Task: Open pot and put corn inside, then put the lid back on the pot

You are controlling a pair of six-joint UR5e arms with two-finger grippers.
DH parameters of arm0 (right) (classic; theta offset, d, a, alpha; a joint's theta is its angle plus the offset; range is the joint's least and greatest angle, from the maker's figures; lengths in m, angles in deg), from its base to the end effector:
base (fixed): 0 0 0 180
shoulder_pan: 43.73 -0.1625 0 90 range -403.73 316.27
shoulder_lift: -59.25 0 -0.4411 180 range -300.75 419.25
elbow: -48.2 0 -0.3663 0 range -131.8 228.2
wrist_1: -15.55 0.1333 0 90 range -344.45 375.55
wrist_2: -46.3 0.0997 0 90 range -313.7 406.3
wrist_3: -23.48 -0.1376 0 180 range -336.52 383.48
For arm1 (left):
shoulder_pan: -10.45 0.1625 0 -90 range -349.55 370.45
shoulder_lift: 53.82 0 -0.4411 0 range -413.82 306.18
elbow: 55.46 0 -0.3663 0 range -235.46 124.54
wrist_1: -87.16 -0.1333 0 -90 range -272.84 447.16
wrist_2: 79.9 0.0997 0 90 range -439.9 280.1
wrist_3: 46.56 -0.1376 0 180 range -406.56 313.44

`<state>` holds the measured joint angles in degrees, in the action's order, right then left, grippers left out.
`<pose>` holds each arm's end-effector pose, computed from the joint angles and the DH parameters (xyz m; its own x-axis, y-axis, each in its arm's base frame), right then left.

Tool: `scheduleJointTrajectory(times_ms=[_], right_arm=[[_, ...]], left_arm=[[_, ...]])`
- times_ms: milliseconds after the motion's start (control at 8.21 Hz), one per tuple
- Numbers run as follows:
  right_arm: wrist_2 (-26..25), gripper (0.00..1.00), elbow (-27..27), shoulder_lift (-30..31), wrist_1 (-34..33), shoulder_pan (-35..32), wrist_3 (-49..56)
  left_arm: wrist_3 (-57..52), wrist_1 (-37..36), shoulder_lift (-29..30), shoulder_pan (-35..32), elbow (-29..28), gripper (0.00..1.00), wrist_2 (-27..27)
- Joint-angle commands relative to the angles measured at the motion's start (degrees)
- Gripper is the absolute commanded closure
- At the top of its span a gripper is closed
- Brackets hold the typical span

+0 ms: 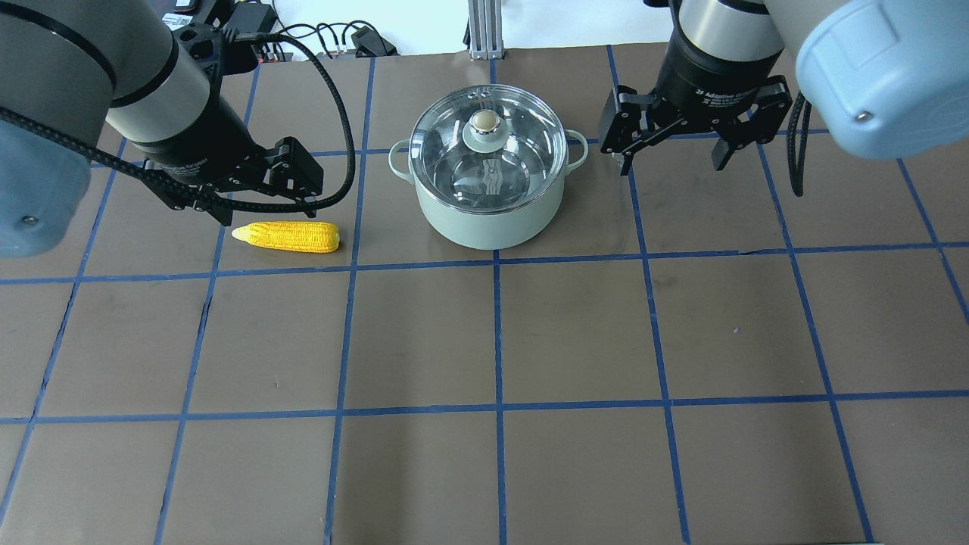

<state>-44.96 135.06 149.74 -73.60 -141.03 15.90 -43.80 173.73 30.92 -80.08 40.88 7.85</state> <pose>0.1887 -0.4477 0.4942 -0.9999 0.0058 0.0154 0.0050 0.9987 -0.0510 -0.1427 -0.4297 0.4615 -0.9985 -0.0373 0.0412 -0.0389 0.9985 -0.0391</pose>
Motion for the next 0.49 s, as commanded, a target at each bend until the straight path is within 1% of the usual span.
scheduleJointTrajectory(times_ms=[0, 244, 365], right_arm=[[-0.1, 0.0, -0.1, -0.1, -0.1, 0.1, 0.0], [-0.1, 0.0, -0.1, -0.1, -0.1, 0.1, 0.0], [-0.1, 0.0, -0.1, -0.1, -0.1, 0.1, 0.0]], left_arm=[[-0.1, 0.2, 0.4, 0.0, 0.2, 0.0, 0.1], [-2.8, -0.6, 0.6, 0.3, 0.2, 0.0, 0.0], [-13.7, -0.7, 0.6, 1.1, -0.4, 0.0, 0.2]])
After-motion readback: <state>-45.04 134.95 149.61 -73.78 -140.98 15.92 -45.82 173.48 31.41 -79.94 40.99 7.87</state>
